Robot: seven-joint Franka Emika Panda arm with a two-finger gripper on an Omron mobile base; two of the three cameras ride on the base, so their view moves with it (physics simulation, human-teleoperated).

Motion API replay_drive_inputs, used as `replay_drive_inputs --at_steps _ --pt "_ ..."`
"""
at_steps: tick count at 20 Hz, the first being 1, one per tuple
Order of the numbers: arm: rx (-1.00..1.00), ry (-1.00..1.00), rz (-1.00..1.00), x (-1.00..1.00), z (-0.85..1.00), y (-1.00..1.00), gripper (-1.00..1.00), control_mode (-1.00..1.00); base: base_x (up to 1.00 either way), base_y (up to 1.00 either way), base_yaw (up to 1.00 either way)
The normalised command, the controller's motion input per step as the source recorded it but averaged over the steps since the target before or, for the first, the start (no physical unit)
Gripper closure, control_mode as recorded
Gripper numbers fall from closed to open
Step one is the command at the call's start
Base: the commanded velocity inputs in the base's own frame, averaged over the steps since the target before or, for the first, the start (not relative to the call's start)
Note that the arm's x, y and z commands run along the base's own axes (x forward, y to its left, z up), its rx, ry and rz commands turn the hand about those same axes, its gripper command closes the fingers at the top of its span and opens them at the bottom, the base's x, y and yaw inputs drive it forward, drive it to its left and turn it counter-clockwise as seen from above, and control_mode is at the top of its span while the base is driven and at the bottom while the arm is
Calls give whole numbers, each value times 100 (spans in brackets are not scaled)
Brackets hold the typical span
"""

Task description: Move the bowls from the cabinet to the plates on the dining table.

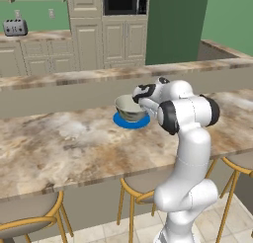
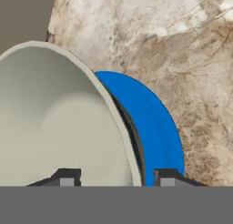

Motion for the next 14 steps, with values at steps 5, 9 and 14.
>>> replay_drive_inputs --at_steps 5,9,14 --pt "0 0 0 -28 33 0 -100 -100 0 0 0" --pt "-1 -3 0 -71 64 -1 -100 -100 0 0 0" --pt "-1 0 0 -96 61 -3 -100 -100 0 0 0"
